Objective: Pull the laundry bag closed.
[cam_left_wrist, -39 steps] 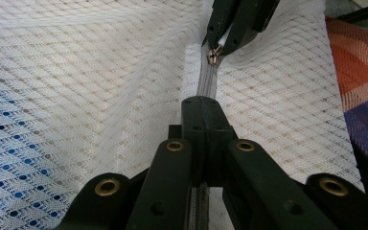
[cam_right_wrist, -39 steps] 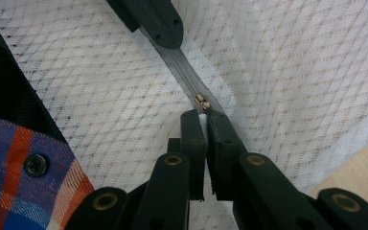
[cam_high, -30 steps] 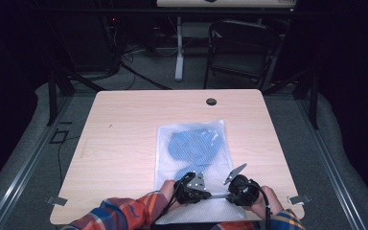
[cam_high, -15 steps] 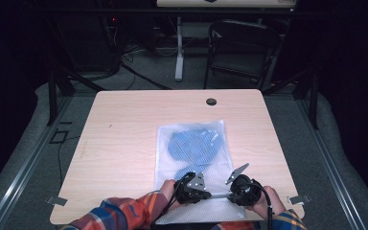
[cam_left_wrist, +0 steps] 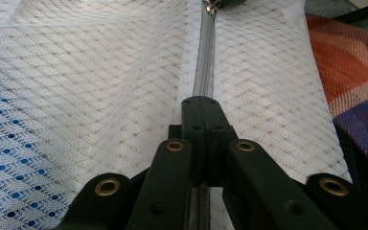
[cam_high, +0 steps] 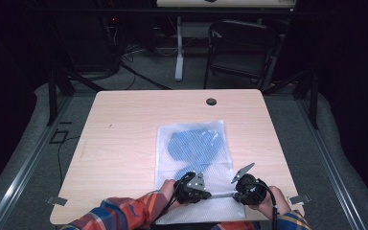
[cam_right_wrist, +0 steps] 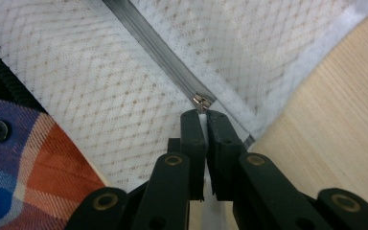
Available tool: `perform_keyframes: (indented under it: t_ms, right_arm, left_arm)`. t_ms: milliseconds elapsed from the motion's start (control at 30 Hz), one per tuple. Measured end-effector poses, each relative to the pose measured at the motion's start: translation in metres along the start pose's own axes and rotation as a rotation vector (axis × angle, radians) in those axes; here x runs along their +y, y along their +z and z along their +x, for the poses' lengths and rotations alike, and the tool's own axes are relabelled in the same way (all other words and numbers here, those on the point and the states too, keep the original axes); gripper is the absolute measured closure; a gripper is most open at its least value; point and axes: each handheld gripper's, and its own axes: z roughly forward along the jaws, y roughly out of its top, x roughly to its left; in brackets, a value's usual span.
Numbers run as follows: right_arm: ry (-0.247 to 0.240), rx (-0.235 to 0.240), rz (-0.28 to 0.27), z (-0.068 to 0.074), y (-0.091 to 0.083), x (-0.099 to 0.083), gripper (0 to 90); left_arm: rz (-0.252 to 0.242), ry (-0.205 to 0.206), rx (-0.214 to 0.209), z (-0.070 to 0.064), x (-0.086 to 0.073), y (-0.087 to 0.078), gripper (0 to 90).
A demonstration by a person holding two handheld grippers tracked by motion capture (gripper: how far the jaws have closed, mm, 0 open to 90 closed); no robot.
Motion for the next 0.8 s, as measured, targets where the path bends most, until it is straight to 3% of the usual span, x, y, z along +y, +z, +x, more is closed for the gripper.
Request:
perform_keyframes:
  t_ms: [667, 800]
  right_arm:
    - [0.010, 0.004, 0.007, -0.0013, 0.0014, -0.0024, 86.7]
    - [0.027, 0.011, -0.001, -0.0003, 0.0029, -0.0024, 82.4]
  left_arm:
    - [-0.006, -0.007, 0.000, 0.0004, -0.0010, -0.0002, 90.0]
    - [-0.002, -0.013, 0.018, -0.0002, -0.0015, -0.0007, 90.0]
